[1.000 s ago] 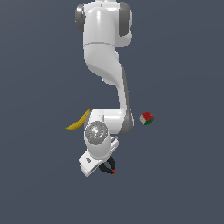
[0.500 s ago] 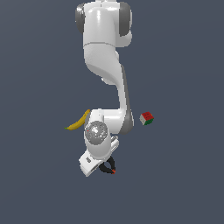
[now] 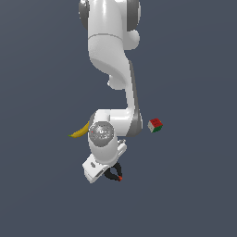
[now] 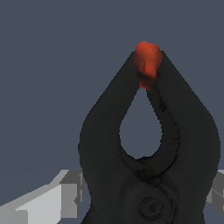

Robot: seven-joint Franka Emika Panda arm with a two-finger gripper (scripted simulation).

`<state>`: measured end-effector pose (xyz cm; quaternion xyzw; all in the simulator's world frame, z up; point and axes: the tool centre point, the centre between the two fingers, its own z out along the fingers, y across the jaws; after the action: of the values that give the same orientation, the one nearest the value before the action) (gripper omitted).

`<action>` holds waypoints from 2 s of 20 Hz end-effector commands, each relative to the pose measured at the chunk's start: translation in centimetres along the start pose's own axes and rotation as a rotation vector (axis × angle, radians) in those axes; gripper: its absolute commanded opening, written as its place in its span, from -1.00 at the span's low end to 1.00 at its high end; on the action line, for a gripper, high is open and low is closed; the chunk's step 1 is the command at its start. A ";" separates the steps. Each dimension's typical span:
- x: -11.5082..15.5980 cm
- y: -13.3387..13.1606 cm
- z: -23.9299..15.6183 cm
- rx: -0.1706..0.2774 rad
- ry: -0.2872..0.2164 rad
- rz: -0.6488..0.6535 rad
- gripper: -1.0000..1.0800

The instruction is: Pick up a designated object from a clutter of objects.

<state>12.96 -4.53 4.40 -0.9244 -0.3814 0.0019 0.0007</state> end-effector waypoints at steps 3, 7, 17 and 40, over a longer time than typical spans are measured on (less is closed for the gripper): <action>-0.4 -0.5 -2.9 -0.003 0.002 0.000 -1.00; -0.9 -1.3 -6.3 -0.003 0.002 0.000 -1.00; -2.6 -3.8 -17.4 -0.003 0.002 -0.001 -1.00; -5.1 -7.3 -36.6 -0.003 0.003 -0.001 -1.00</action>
<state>4.40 -2.93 40.48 -0.9241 -0.3820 0.0003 0.0001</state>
